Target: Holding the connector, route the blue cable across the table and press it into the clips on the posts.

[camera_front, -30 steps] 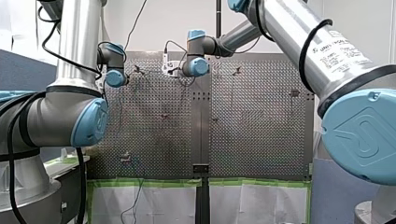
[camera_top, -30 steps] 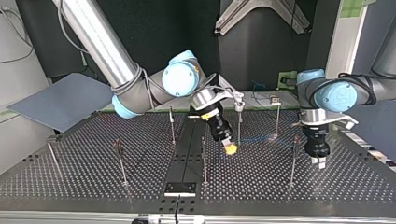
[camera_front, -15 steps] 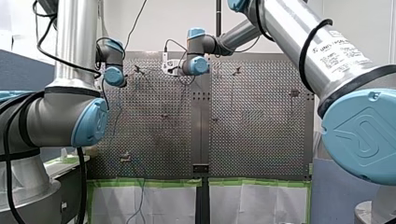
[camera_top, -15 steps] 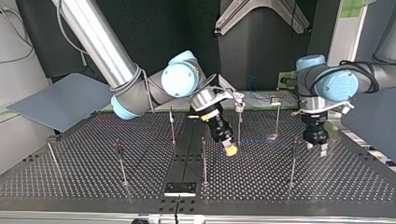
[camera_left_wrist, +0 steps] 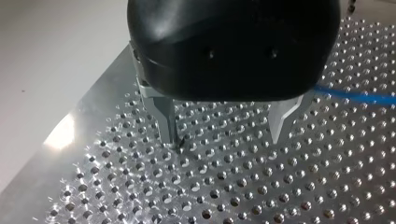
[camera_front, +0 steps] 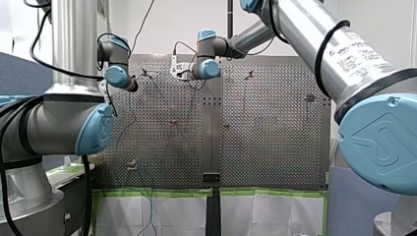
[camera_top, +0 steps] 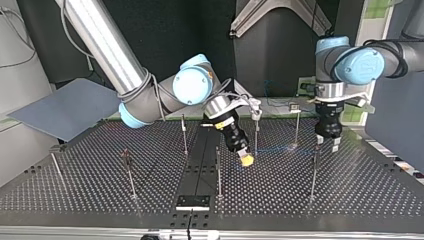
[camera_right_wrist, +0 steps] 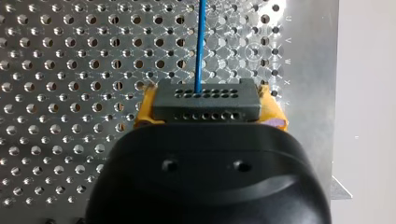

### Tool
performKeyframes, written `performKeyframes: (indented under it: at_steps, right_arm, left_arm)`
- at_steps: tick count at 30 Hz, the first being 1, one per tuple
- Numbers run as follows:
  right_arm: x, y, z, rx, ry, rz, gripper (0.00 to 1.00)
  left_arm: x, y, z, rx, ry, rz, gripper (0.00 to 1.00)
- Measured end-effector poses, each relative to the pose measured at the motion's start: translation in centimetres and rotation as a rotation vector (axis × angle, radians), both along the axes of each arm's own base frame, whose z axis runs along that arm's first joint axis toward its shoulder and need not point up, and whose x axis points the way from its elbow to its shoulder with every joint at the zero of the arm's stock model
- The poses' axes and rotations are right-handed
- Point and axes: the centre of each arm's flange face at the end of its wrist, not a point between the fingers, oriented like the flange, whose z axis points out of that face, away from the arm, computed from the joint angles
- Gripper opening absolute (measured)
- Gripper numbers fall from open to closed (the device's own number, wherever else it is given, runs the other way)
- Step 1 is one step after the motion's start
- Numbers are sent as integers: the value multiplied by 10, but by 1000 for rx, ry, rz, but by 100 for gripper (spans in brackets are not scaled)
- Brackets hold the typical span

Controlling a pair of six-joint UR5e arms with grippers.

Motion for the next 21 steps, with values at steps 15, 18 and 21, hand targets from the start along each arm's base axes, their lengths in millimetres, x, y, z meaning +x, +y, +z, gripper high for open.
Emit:
performKeyframes:
  at_steps: [15, 18, 21]
  right_arm:
    - [-1, 0, -1, 5, 5, 0, 0]
    - [-1, -1, 0, 5, 4, -2, 0]
    - [-3, -3, -1, 5, 4, -6, 0]
  left_arm:
    - [-48, -19, 11, 36, -25, -48, 100]
    - [-55, -25, 21, 63, -44, -69, 100]
    - [-62, -31, 30, 90, -60, -95, 100]
